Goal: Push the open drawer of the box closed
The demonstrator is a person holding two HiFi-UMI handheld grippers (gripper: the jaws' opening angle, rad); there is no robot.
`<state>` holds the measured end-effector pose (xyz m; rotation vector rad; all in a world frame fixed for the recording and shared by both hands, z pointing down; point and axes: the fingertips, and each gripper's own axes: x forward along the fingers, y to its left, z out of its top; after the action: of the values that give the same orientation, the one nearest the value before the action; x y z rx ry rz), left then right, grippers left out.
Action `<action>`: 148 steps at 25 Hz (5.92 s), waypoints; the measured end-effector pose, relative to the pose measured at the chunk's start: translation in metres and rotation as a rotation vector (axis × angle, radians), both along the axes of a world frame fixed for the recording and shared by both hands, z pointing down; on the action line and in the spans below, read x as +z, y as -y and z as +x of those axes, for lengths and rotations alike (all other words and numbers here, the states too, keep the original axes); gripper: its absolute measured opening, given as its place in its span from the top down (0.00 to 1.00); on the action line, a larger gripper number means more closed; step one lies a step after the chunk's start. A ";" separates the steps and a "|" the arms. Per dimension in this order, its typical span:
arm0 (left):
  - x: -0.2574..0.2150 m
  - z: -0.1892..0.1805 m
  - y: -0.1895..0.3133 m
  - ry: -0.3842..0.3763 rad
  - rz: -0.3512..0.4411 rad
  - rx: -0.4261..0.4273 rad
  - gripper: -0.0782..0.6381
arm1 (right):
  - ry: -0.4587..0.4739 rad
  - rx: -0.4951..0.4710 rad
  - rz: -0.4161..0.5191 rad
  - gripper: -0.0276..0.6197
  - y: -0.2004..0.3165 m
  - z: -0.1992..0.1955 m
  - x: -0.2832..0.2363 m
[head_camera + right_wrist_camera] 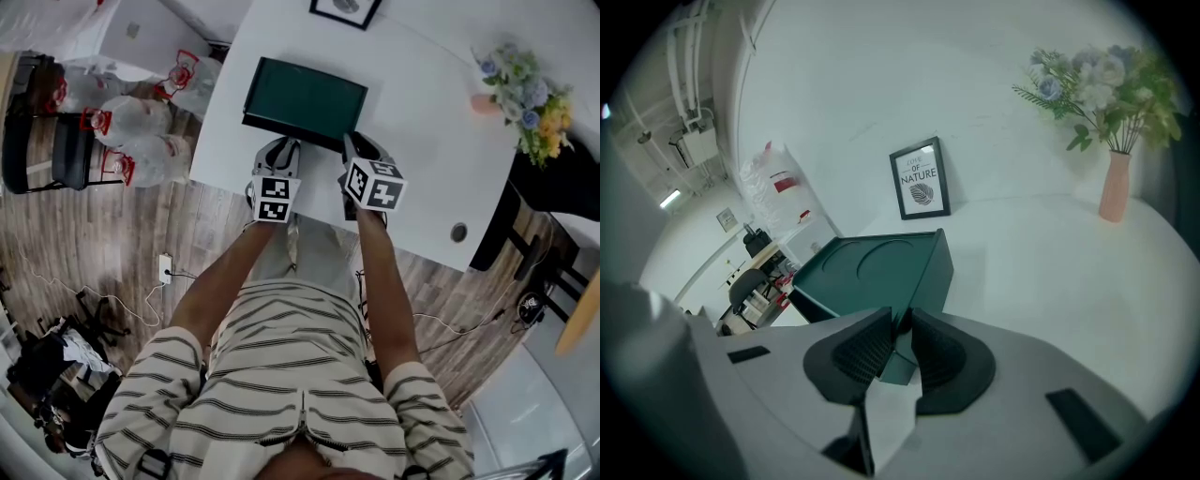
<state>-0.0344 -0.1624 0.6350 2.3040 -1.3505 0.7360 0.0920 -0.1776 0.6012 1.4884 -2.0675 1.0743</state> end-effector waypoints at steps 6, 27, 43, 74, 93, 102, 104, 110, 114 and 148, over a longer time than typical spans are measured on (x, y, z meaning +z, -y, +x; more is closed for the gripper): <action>0.000 0.002 0.005 0.000 -0.001 -0.001 0.79 | 0.000 0.003 0.002 0.84 0.000 0.000 0.000; 0.005 0.007 0.020 -0.034 -0.032 -0.041 0.80 | 0.011 0.004 -0.001 0.84 0.000 0.000 0.000; 0.006 0.008 0.023 -0.038 -0.061 -0.042 0.80 | -0.003 0.003 0.006 0.84 -0.001 0.000 0.000; -0.038 -0.004 0.004 -0.022 0.018 -0.037 0.80 | -0.025 0.006 0.005 0.85 0.000 0.000 0.002; -0.108 -0.013 -0.028 -0.060 0.105 0.005 0.89 | 0.062 0.069 0.057 0.82 -0.010 0.003 -0.025; -0.146 -0.013 -0.027 -0.104 0.151 0.017 0.89 | 0.124 0.094 0.166 0.92 -0.026 0.004 -0.075; -0.153 -0.012 -0.027 -0.109 0.163 0.026 0.89 | 0.149 0.102 0.177 0.95 -0.032 0.002 -0.085; -0.169 -0.007 -0.029 -0.140 0.183 0.043 0.89 | 0.165 0.098 0.216 0.96 -0.046 0.002 -0.112; -0.179 -0.007 -0.027 -0.144 0.188 0.043 0.89 | 0.090 0.068 0.284 0.96 -0.055 0.002 -0.133; -0.236 0.012 -0.012 -0.136 0.360 0.078 0.89 | -0.041 0.063 0.608 0.96 -0.047 0.019 -0.207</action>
<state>-0.0225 -0.1506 0.3994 2.6414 -1.4324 0.3702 0.1113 -0.1304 0.3945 1.8283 -2.4596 0.4309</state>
